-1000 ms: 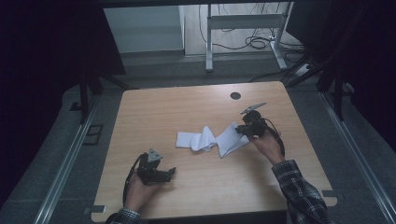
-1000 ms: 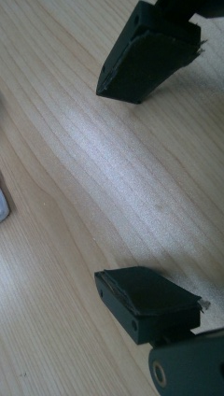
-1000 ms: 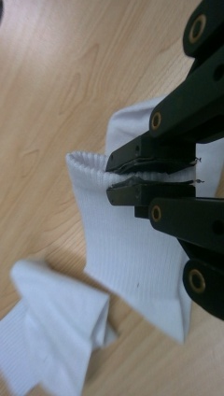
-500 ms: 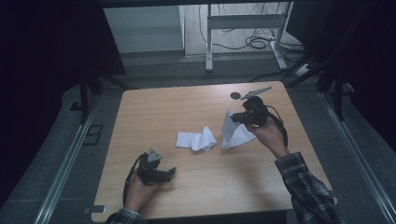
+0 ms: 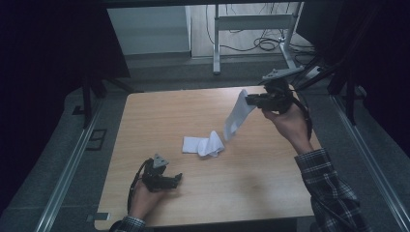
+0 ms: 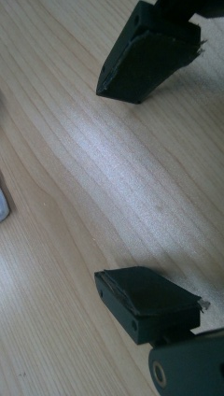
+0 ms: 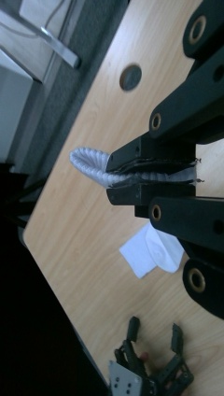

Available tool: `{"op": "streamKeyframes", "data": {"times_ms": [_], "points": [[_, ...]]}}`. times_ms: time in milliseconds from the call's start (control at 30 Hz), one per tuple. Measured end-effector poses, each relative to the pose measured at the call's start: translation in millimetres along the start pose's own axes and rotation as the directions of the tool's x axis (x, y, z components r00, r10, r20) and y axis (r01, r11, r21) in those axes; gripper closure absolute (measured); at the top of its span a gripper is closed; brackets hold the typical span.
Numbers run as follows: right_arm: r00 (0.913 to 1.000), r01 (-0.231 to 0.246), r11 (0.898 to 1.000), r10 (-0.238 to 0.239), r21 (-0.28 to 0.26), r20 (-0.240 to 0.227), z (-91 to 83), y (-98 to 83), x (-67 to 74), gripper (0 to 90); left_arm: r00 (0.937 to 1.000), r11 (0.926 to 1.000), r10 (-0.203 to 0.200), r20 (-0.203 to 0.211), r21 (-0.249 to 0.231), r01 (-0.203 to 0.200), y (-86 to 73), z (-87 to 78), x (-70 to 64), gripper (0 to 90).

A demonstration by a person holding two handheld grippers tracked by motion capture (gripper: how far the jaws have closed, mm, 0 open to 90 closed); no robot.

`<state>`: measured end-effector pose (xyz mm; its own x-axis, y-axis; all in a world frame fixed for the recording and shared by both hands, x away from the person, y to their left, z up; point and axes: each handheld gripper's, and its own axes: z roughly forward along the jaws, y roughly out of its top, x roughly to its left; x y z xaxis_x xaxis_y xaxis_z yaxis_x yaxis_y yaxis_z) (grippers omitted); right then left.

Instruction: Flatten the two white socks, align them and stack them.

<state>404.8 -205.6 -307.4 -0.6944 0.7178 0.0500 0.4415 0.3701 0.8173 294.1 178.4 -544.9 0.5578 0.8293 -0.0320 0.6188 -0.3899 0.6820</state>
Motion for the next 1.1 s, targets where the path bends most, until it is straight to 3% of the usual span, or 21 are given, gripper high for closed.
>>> {"op": "streamKeyframes", "data": {"times_ms": [100,367,667,800,933,1100], "points": [[0.9998,-0.012,1.000,0.012,-0.003,0.013,-6.3,-2.4,-5.0,82.2,1.0000,1.0000,-0.001,-0.001,0.001,0.001,0.1,0.0,-0.3,11.1],[0.9933,-0.100,0.992,0.095,0.079,0.067,9.2,-52.3,-44.2,82.0,1.0000,1.0000,-0.001,-0.001,0.001,0.001,0.0,0.0,-0.5,11.1],[0.9808,-0.160,0.977,0.141,0.138,0.134,17.0,-105.5,-74.3,81.6,1.0000,1.0000,-0.006,-0.001,0.001,0.006,-0.1,0.0,-0.8,11.1],[0.9734,-0.182,0.970,0.155,0.163,0.169,17.1,-131.1,-85.3,81.4,1.0000,1.0000,-0.006,-0.001,0.001,0.006,-0.1,0.0,-0.9,11.1],[0.9584,-0.236,0.955,0.198,0.178,0.205,17.5,-159.4,-95.9,81.3,1.0000,1.0000,-0.008,-0.002,0.000,0.008,0.0,0.2,-1.0,11.2],[0.9445,-0.289,0.939,0.248,0.186,0.215,19.3,-194.4,-106.3,81.0,1.0000,1.0000,-0.008,-0.004,0.000,0.008,0.5,0.7,-0.9,11.2]]}}
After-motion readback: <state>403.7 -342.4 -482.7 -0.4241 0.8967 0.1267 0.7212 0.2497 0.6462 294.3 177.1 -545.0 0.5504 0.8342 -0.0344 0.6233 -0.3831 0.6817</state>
